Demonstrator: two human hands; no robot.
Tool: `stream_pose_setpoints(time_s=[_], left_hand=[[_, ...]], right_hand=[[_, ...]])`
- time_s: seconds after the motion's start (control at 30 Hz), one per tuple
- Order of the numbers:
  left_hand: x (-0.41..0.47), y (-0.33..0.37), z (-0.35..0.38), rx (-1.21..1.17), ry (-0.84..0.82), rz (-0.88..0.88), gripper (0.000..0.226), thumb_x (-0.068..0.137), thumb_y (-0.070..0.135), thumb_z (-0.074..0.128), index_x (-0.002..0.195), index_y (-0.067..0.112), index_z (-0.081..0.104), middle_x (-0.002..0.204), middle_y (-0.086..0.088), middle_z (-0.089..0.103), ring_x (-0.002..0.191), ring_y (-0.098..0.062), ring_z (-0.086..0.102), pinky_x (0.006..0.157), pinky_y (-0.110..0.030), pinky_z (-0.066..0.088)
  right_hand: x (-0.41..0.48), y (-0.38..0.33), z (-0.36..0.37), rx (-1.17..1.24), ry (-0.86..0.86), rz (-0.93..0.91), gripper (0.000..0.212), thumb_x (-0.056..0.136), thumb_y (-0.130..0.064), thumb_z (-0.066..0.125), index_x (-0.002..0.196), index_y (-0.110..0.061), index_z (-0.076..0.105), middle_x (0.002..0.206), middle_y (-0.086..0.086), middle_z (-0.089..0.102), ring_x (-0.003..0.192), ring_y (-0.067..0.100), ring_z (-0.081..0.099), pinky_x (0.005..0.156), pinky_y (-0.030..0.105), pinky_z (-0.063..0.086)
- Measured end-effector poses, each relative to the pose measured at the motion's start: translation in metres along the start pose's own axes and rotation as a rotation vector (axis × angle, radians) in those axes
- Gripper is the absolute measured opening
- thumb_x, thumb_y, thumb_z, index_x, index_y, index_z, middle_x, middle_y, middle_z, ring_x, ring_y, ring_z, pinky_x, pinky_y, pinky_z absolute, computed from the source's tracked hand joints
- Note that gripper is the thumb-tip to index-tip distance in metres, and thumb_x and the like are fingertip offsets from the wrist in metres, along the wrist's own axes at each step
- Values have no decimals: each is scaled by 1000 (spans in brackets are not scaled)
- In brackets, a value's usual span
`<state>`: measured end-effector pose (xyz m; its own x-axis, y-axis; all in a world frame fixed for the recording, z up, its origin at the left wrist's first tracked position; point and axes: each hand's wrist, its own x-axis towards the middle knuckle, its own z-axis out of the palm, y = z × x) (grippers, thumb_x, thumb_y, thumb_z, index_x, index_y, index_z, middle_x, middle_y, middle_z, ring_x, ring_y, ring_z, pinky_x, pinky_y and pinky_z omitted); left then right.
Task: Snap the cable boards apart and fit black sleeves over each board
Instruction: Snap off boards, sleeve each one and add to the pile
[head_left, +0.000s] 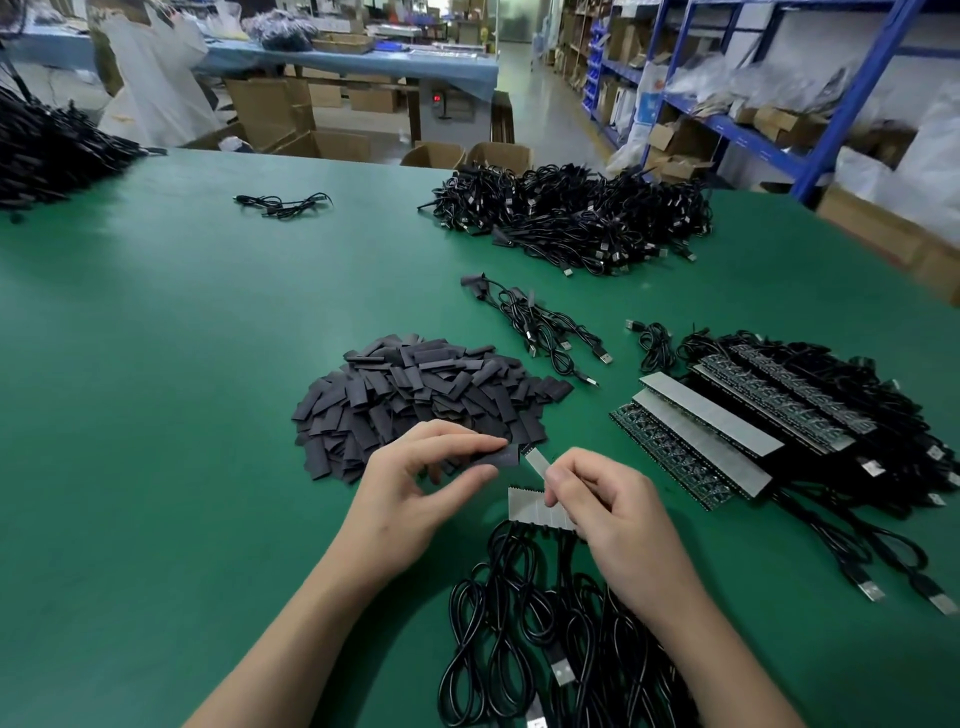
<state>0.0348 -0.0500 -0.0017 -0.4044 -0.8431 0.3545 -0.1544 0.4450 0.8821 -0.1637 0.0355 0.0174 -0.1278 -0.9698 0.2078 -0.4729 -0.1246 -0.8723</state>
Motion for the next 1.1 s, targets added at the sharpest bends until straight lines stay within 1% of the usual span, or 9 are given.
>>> stream_pose_setpoints(time_s=[0.2,0.33,0.43,0.5,0.57,0.67,0.83,1.0,1.1], left_hand=[[0,1,-1,-7,-8,9,21,87,29,75,107,31,81,104,9,74,98,-15,65,75,-15,44],[0,1,-2,13,-7,6,21,87,32,74,107,35,81,105,9,74,98,-15,64,74,-17,44],[0,0,-3,45,-22,12,20,89,32,74,107,35,80,106,10,74,103,-21,65,75,-26,49],[0,-1,-4,93,-33,25,20,90,28,75,108,36,80,105,12,73,104,-21,65,76,-33,51],[1,-1,-6,164,-45,58,21,91,27,74,109,36,79,105,16,71,105,-18,64,76,-29,50],[1,1,-8,267,-75,143,20,91,30,72,109,33,80,105,19,69,105,-12,62,81,-16,44],[1,2,-10,306,-113,169,21,91,25,74,110,32,80,107,16,68,105,-11,63,83,-25,51],[1,4,-9,318,-191,199,21,94,22,71,112,27,80,108,14,67,102,-7,65,85,-14,46],[2,4,-7,332,-218,231,20,94,26,72,113,26,79,108,15,66,101,-6,65,86,-14,47]], right_hand=[[0,2,0,-5,-10,-15,36,97,-41,53,72,-15,53,55,-12,37,52,4,31,51,18,25],[0,1,1,-18,-23,-27,39,94,-51,51,71,-19,53,57,-9,39,52,6,32,50,24,25],[0,1,1,-28,-46,-16,40,93,-53,51,71,-20,52,57,-9,39,51,6,31,49,25,24],[0,2,1,-48,-64,-13,38,97,-46,55,71,-19,52,57,-9,38,51,5,30,49,23,24],[0,3,1,-65,-79,-1,38,102,-36,59,69,-19,51,56,-9,38,50,6,30,49,20,23],[0,4,2,-111,-97,12,36,101,-34,60,69,-18,54,55,-9,39,50,6,33,50,20,25],[-1,4,4,-130,-110,27,36,100,-36,60,70,-17,56,54,-9,40,49,6,33,49,22,27],[-1,6,4,-154,-137,52,31,99,-41,59,71,-28,58,53,-8,42,48,6,34,49,24,27],[-1,7,4,-174,-157,59,27,99,-42,58,74,-31,60,53,-8,44,48,7,34,50,24,26]])
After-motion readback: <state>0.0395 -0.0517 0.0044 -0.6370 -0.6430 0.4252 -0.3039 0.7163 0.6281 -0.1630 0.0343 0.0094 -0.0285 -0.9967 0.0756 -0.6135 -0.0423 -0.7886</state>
